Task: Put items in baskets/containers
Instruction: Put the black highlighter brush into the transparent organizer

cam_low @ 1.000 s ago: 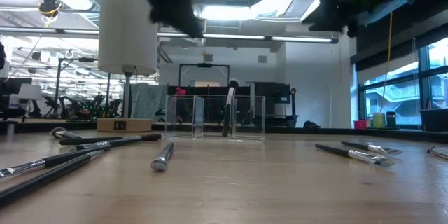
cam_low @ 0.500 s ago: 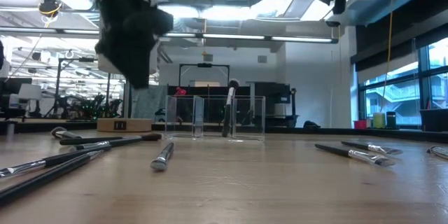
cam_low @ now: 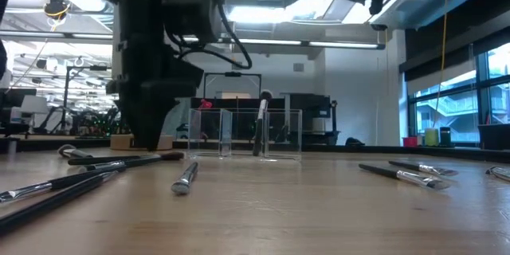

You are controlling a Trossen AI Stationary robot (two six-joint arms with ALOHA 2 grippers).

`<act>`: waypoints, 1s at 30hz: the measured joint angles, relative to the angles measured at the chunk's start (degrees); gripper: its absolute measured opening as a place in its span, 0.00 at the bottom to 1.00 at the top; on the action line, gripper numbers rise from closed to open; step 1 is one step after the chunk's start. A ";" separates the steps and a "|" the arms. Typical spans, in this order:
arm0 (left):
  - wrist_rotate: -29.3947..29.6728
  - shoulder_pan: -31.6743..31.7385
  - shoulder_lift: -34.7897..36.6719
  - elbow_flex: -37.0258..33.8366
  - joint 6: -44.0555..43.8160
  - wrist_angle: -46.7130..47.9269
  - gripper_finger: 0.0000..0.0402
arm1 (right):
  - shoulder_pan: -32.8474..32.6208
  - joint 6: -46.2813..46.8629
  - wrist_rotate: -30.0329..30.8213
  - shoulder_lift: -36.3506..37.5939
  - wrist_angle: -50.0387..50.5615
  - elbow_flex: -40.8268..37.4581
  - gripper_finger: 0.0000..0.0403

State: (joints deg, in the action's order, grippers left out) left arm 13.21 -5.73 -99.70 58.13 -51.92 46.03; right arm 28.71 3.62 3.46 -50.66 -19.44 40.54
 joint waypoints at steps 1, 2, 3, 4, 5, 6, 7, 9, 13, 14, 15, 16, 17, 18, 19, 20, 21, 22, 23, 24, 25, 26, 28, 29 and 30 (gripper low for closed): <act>-0.06 -0.19 -0.22 0.00 0.02 0.04 0.31 | 0.00 0.07 0.00 -0.61 0.07 0.17 0.43; -0.09 -0.29 -0.28 0.00 0.02 -0.02 0.31 | 0.00 0.18 -0.02 -1.16 0.12 0.44 0.43; -0.08 -0.31 -0.30 0.00 0.02 -0.01 0.31 | 0.00 0.22 0.00 -1.68 0.07 0.65 0.43; -0.09 -0.32 -0.31 0.00 0.02 0.01 0.31 | 0.00 0.25 -0.02 -2.05 0.07 0.80 0.43; -0.09 -0.30 -0.32 0.00 0.03 -0.01 0.31 | 0.00 0.26 -0.02 -2.41 0.06 0.96 0.43; -0.07 -0.27 -0.32 0.00 0.04 -0.01 0.30 | 0.00 0.28 -0.02 -2.78 0.03 1.12 0.43; -0.09 -0.27 -0.32 0.00 0.04 -0.01 0.30 | 0.00 0.35 -0.02 -3.08 0.15 1.24 0.43; -0.09 -0.27 -0.32 0.00 0.18 -0.01 0.31 | 0.00 0.43 -0.02 -3.50 0.88 1.51 0.43; -0.38 -0.16 -0.27 0.00 0.61 -0.01 0.31 | 0.00 0.77 -0.02 -3.66 1.39 1.56 0.43; -0.34 -0.15 -0.23 0.00 0.64 -0.05 0.31 | 0.00 0.98 -0.04 -3.66 1.50 1.57 0.43; -0.33 -0.09 -0.22 0.00 0.77 -0.26 0.31 | 0.00 1.12 -0.02 -3.64 1.73 1.59 0.43; -0.34 0.02 -0.22 0.00 1.14 -0.66 0.31 | 0.00 1.47 -0.04 -3.64 1.82 1.59 0.43; -0.48 0.20 -0.22 0.00 1.46 -1.18 0.31 | 0.00 1.80 -0.05 -3.64 1.84 1.59 0.43; -0.78 0.32 -0.20 0.00 1.53 -1.69 0.31 | 0.00 1.92 -0.07 -3.64 1.88 1.59 0.43; -0.92 0.36 -0.19 0.00 1.59 -2.13 0.31 | 0.00 1.93 -0.07 -3.64 1.88 1.59 0.43; -1.05 0.48 -0.19 0.00 1.68 -2.51 0.31 | 0.00 1.94 -0.07 -3.64 1.91 1.59 0.43; -1.11 0.58 -0.19 0.01 1.94 -2.85 0.31 | 0.00 1.94 -0.07 -3.64 1.97 1.59 0.43; -1.14 0.63 -0.19 0.02 2.28 -2.98 0.31 | 0.00 1.94 -0.07 -3.64 2.01 1.59 0.43; -1.17 0.61 -0.19 0.02 2.73 -2.93 0.31 | 0.00 1.94 -0.07 -3.64 2.01 1.59 0.43; -1.31 0.61 -0.19 0.02 3.03 -2.91 0.31 | 0.00 1.94 -0.07 -3.63 2.01 1.59 0.43; -1.50 0.60 -0.19 0.02 3.08 -2.94 0.31 | 0.00 1.93 -0.07 -3.62 2.01 1.59 0.43; -1.57 0.59 -0.19 0.02 3.10 -2.94 0.31 | 0.00 1.94 -0.07 -3.62 2.01 1.59 0.43; -1.57 0.61 -0.19 0.02 3.17 -2.98 0.31 | 0.00 1.94 -0.07 -3.62 2.01 1.59 0.43; -1.57 0.61 -0.19 0.02 3.17 -3.00 0.31 | 0.00 1.94 -0.09 -3.62 2.01 1.59 0.43; -1.60 0.61 -0.19 0.02 3.19 -3.00 0.31 | 0.00 1.94 -0.09 -3.62 2.01 1.59 0.43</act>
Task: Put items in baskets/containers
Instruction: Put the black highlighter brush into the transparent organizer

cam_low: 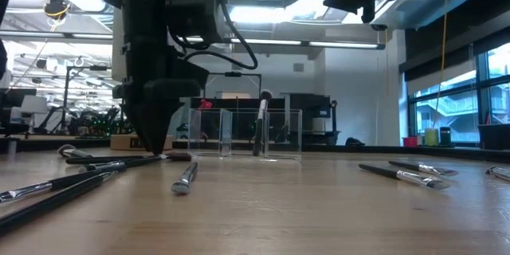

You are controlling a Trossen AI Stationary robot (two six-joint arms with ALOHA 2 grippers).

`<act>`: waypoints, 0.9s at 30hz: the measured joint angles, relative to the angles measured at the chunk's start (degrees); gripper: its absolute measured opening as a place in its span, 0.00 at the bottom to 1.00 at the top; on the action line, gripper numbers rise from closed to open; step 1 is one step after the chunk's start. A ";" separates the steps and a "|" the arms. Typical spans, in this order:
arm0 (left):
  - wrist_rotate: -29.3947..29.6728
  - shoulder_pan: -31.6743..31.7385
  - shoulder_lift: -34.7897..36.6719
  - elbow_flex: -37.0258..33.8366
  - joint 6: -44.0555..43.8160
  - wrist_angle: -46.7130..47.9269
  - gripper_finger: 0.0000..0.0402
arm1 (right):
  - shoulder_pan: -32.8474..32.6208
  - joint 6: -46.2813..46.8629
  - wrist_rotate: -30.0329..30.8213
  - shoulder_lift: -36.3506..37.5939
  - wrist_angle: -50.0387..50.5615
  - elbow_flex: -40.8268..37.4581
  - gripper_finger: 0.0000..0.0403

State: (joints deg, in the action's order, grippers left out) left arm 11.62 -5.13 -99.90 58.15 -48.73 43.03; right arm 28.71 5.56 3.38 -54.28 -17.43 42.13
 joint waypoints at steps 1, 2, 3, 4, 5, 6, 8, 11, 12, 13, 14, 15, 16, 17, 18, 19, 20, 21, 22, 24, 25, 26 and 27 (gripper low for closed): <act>-0.11 0.00 0.00 0.00 0.00 0.00 0.31 | 0.00 0.00 0.00 0.00 0.00 0.00 0.43; -0.19 0.00 0.00 0.00 0.00 0.00 0.30 | 0.00 0.00 0.00 0.00 0.00 0.00 0.43; -0.20 0.00 0.00 0.00 0.00 0.00 0.30 | 0.00 0.00 0.00 0.00 0.00 0.00 0.43; -0.20 0.00 0.00 0.00 0.01 0.00 0.30 | 0.00 0.00 0.00 0.00 0.00 0.00 0.43; -0.20 0.00 0.00 0.00 0.02 0.00 0.30 | 0.00 0.00 0.00 0.00 0.00 0.00 0.43; -0.20 0.00 0.00 0.00 0.08 0.00 0.30 | 0.00 0.00 -0.02 0.00 0.00 0.00 0.43; -0.20 0.00 0.00 0.00 1.00 -0.02 0.30 | 0.00 0.00 -0.02 0.00 0.00 0.00 0.43; 0.38 -0.02 0.00 0.00 2.01 -0.02 0.30 | 0.00 -0.02 -0.02 0.00 0.00 0.00 0.43; 0.67 -0.01 0.00 0.00 2.03 -0.02 0.30 | 0.00 -0.01 -0.02 0.00 0.00 0.00 0.43; 0.79 0.00 0.00 0.00 2.03 -0.02 0.30 | 0.00 -0.02 -0.02 0.02 0.00 0.00 0.43; 0.84 0.00 0.01 0.00 2.03 -0.02 0.31 | -0.02 -0.01 -0.02 0.02 0.00 0.00 0.43; 0.85 0.00 0.02 0.00 2.08 -0.02 0.31 | -0.02 -0.01 -0.02 0.02 0.00 0.00 0.43; 0.87 0.00 0.03 0.00 2.26 -0.03 0.32 | -0.02 -0.02 -0.02 0.02 -0.02 0.00 0.43; 0.83 0.00 0.04 0.00 2.66 -0.14 0.34 | -0.01 0.00 -0.02 0.02 -0.01 0.00 0.43; 0.67 0.00 0.04 0.00 2.87 -0.49 0.35 | 0.00 0.00 -0.02 0.02 0.00 0.00 0.43; 0.42 0.00 0.04 0.00 2.93 -1.11 0.37 | -0.02 0.00 -0.02 0.02 0.00 0.00 0.43; 0.24 0.00 0.04 0.04 2.99 -1.65 0.39 | -0.02 -0.02 -0.02 0.02 -0.01 0.00 0.43; 0.13 0.00 0.04 0.04 3.02 -2.01 0.41 | -0.01 -0.02 -0.04 0.02 -0.01 0.00 0.43; -0.16 0.00 0.04 0.04 3.02 -2.20 0.42 | -0.01 -0.02 -0.08 0.02 -0.02 0.00 0.43; -0.93 0.00 0.04 0.00 3.04 -2.29 0.45 | -0.02 0.00 -0.39 0.02 -0.01 0.00 0.43; -1.25 -0.01 0.09 -0.36 3.04 -2.79 0.47 | -0.02 -0.02 -0.57 0.02 -0.02 0.00 0.43; -1.38 -0.02 0.09 -0.78 3.04 -2.88 0.47 | -0.02 -0.02 -0.59 0.02 -0.02 0.00 0.43; -1.34 -0.02 0.09 -1.37 3.03 -2.71 0.47 | -0.02 -0.02 -0.61 0.02 -0.02 0.00 0.43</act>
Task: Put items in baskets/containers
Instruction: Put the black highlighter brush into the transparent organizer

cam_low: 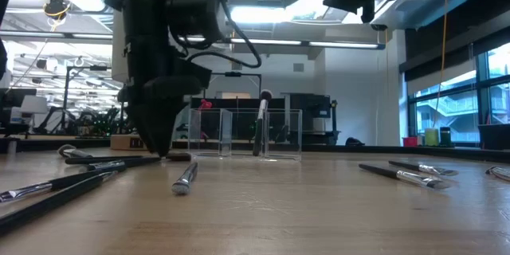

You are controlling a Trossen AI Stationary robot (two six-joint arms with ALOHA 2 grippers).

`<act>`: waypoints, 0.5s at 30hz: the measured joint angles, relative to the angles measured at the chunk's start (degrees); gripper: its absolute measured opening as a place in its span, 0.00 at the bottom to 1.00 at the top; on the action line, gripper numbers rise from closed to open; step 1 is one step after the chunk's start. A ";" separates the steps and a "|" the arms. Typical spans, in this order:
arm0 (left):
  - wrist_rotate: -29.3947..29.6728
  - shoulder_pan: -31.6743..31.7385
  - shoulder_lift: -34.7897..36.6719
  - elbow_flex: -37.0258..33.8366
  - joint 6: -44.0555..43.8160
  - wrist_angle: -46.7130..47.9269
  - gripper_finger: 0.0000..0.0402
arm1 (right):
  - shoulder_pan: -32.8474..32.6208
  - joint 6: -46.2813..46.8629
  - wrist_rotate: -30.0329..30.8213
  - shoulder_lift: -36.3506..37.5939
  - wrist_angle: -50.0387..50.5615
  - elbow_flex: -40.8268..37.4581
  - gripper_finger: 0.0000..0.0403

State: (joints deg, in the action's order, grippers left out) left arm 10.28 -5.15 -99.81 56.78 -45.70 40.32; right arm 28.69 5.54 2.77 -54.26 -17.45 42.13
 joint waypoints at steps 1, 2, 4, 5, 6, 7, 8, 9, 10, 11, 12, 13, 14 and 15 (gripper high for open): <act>0.12 0.02 0.00 -0.46 -0.03 0.32 0.47 | 0.00 0.00 0.00 0.00 0.00 0.00 0.43; 0.24 0.06 0.00 -0.75 -0.10 0.25 0.47 | 0.00 0.00 0.02 0.00 0.02 0.00 0.43; 0.22 0.34 0.01 -0.91 -0.16 -0.04 0.46 | 0.00 0.00 0.00 0.00 0.02 0.00 0.43; 0.18 0.47 0.02 -0.91 -0.16 -0.05 0.45 | 0.00 0.00 0.00 0.00 0.00 0.00 0.43; 0.11 0.64 0.02 -0.91 -0.15 -0.20 0.43 | 0.00 0.00 0.00 0.00 0.01 0.00 0.43; 0.07 0.78 0.02 -0.93 -0.13 -0.29 0.42 | 0.00 0.00 0.01 0.00 0.01 0.00 0.43; 0.07 0.93 0.02 -0.93 -0.04 -0.33 0.41 | 0.00 0.00 0.02 0.00 0.00 0.00 0.43; 0.11 1.10 0.02 -0.90 -0.03 -0.29 0.40 | 0.00 0.00 0.02 0.02 0.00 0.00 0.43; 0.33 1.21 0.02 -0.86 -0.03 -0.19 0.39 | 0.00 0.00 0.02 0.02 0.00 0.00 0.43; 0.65 1.26 0.02 -0.82 -0.01 -0.11 0.39 | 0.00 0.00 0.02 0.02 0.00 0.00 0.43; 0.78 1.27 0.00 -0.79 -0.01 -0.14 0.38 | 0.00 0.00 0.02 0.02 -0.02 0.00 0.43; 1.06 1.27 0.00 -0.75 -0.01 -0.20 0.38 | 0.00 0.00 0.02 0.02 0.00 0.00 0.43; 1.43 1.27 0.00 -0.75 -0.03 -0.20 0.38 | 0.00 0.00 0.02 0.02 -0.01 0.00 0.43; 1.76 1.28 0.00 -0.75 -0.02 -0.20 0.38 | 0.00 0.00 0.02 0.02 0.00 0.00 0.43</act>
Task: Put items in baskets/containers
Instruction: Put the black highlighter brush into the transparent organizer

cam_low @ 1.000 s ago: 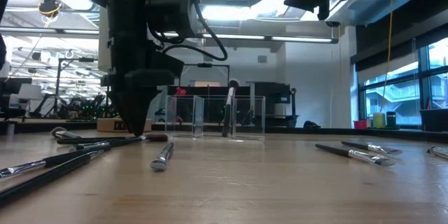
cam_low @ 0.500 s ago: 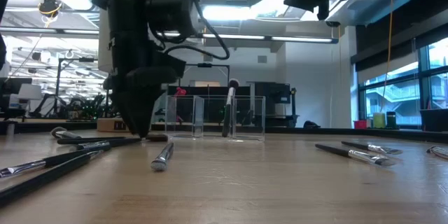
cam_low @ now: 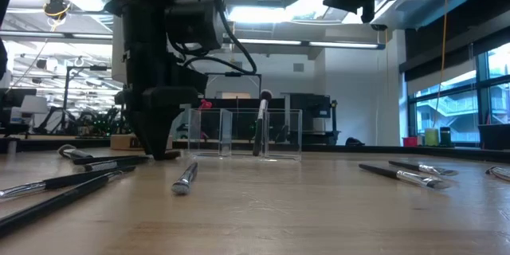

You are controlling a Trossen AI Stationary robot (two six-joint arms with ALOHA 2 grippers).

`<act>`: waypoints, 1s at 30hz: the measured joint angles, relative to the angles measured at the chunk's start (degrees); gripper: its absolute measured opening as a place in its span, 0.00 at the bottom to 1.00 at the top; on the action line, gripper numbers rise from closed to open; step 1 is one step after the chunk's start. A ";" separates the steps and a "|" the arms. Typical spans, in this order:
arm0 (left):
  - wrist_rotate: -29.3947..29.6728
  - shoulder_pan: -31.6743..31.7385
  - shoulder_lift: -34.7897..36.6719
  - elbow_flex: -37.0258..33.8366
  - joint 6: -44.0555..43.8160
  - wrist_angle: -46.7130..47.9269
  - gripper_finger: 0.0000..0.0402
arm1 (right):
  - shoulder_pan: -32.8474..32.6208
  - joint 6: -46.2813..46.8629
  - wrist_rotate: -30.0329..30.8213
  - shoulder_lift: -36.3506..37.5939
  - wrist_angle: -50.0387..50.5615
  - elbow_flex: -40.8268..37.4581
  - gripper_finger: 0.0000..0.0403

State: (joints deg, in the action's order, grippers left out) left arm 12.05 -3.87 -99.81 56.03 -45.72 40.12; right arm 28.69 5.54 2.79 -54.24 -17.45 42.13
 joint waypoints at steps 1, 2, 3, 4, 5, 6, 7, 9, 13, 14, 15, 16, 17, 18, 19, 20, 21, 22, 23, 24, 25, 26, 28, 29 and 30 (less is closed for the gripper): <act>0.10 -0.01 0.00 0.00 0.01 0.00 0.37 | 0.00 0.00 0.00 0.00 -0.02 0.00 0.43; 0.08 -0.01 0.00 0.00 0.00 -0.01 0.37 | 0.00 0.00 0.00 0.00 -0.02 0.00 0.43; 0.01 0.00 0.00 0.00 -0.03 -0.02 0.36 | 0.00 0.00 0.00 0.00 -0.02 0.00 0.43; -0.24 0.00 0.00 -0.01 -0.26 -0.05 0.35 | 0.00 0.00 0.00 0.00 -0.02 0.00 0.43; -0.98 0.00 0.00 -0.22 -0.76 -0.39 0.34 | 0.00 0.00 0.00 0.00 -0.02 0.00 0.43; -1.75 0.01 0.00 -0.44 -1.34 -0.62 0.33 | 0.00 0.00 0.00 0.00 -0.02 0.00 0.43; -2.49 0.01 0.02 -0.61 -1.56 -0.68 0.32 | 0.00 0.00 0.00 0.00 -0.01 0.00 0.43; -3.76 0.08 0.02 -0.63 -1.76 -0.47 0.30 | 0.00 0.00 -0.01 0.00 0.00 0.00 0.43; -4.43 0.06 0.04 -0.63 -2.33 -0.44 0.26 | 0.00 0.00 0.00 0.00 0.00 0.00 0.43; -4.41 0.05 0.04 -0.63 -2.26 -0.46 0.24 | 0.00 0.00 0.00 0.00 0.00 0.00 0.43; -4.38 0.03 0.04 -0.63 -2.15 -0.50 0.23 | 0.00 0.00 -0.01 0.00 0.00 0.00 0.43; -4.34 0.01 0.04 -0.65 -2.13 -0.54 0.21 | 0.00 0.00 0.00 0.00 0.00 0.00 0.43; -4.36 0.01 0.04 -0.66 -2.13 -0.59 0.19 | 0.00 0.00 0.00 0.00 0.00 0.00 0.43; -4.41 0.01 0.04 -0.66 -2.13 -0.61 0.16 | 0.00 0.00 0.00 0.00 0.00 0.00 0.43; -4.39 -0.01 0.04 -0.66 -2.13 -0.61 0.14 | 0.00 0.00 0.00 0.00 0.00 0.00 0.43; -4.33 -0.03 0.04 -0.68 -2.12 -0.61 0.12 | 0.00 0.00 -0.01 0.00 -0.01 0.00 0.43; -4.11 -0.02 0.04 -0.66 -2.11 -0.62 0.10 | 0.00 0.00 0.00 0.00 0.00 0.00 0.43; -3.76 -0.01 0.04 -0.57 -2.11 -0.53 0.08 | 0.00 0.00 0.00 0.00 0.00 0.00 0.43; -3.51 -0.03 0.02 -0.41 -2.08 -0.41 0.07 | 0.00 0.00 0.00 0.00 -0.01 0.00 0.43; -3.37 -0.01 -0.01 -0.19 -1.93 -0.20 0.06 | 0.00 0.00 0.00 0.00 0.00 0.00 0.43; -3.28 0.05 -0.08 0.11 -1.63 -0.07 0.05 | 0.00 0.00 0.00 0.00 0.00 0.00 0.43; -3.18 0.11 -0.12 0.40 -1.48 0.34 0.05 | 0.00 0.00 -0.02 0.00 0.00 0.00 0.43; -3.09 0.16 -0.15 1.81 -1.44 1.21 0.07 | 0.00 0.00 -0.02 0.00 0.00 0.00 0.43; -3.01 0.18 -0.15 2.78 -1.04 1.87 0.08 | 0.00 0.00 0.00 0.00 0.00 0.00 0.43; -2.96 0.16 -0.15 3.89 -0.54 2.93 0.09 | 0.00 0.00 0.00 0.00 0.00 0.00 0.43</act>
State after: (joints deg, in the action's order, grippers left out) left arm 9.08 -3.70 -99.96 59.92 -46.26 43.05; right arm 28.69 5.54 2.79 -54.24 -17.45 42.13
